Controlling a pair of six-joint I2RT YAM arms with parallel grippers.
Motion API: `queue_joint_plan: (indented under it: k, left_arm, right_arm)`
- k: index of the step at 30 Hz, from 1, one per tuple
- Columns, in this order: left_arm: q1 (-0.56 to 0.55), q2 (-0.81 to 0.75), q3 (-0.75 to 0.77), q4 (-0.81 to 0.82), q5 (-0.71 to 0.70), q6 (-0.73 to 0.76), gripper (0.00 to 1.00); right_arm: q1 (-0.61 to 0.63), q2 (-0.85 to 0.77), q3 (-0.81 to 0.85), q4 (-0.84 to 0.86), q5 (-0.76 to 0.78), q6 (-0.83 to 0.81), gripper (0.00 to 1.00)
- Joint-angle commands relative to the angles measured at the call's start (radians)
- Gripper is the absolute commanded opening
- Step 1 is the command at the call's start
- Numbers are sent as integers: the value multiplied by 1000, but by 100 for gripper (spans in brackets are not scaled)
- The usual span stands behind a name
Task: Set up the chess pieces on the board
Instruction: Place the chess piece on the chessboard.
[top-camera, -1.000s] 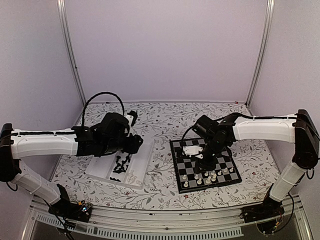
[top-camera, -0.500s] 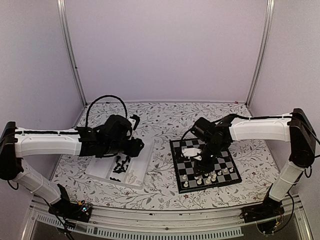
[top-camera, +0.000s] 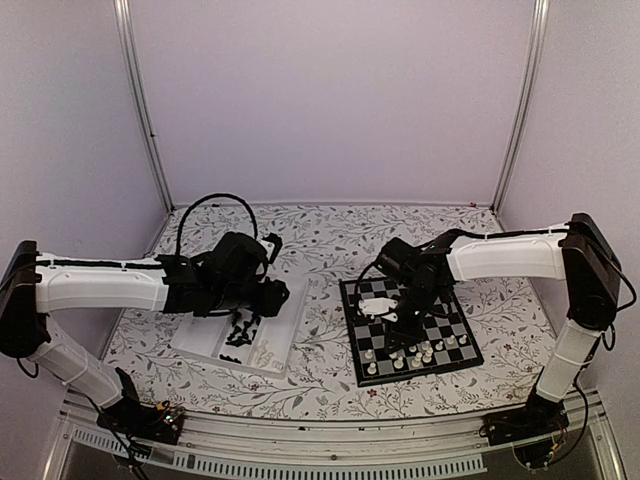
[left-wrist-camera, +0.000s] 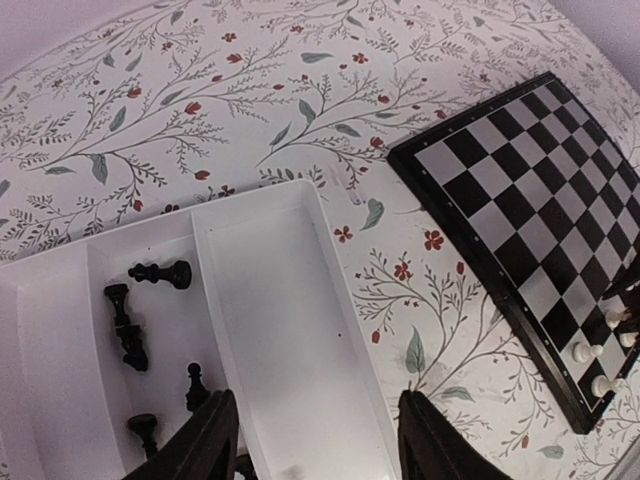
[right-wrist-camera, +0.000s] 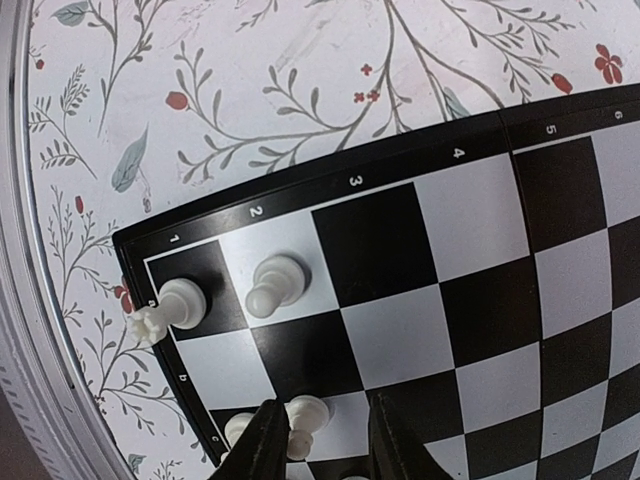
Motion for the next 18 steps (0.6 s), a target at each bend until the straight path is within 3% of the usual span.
queue_joint_plan:
  k: [1,10,18]
  left_arm:
    - [12,11,11,-1,7,-12,57]
    - [13,23,18,1,10,-9,57]
    - [11,14,23,-40,25,-7,55]
  right_arm:
    - [8,2,10,-9,26,8,30]
    - [8,-11,-6,-7,69,9,29]
    - [0,-39,93,-50,-58,21,30]
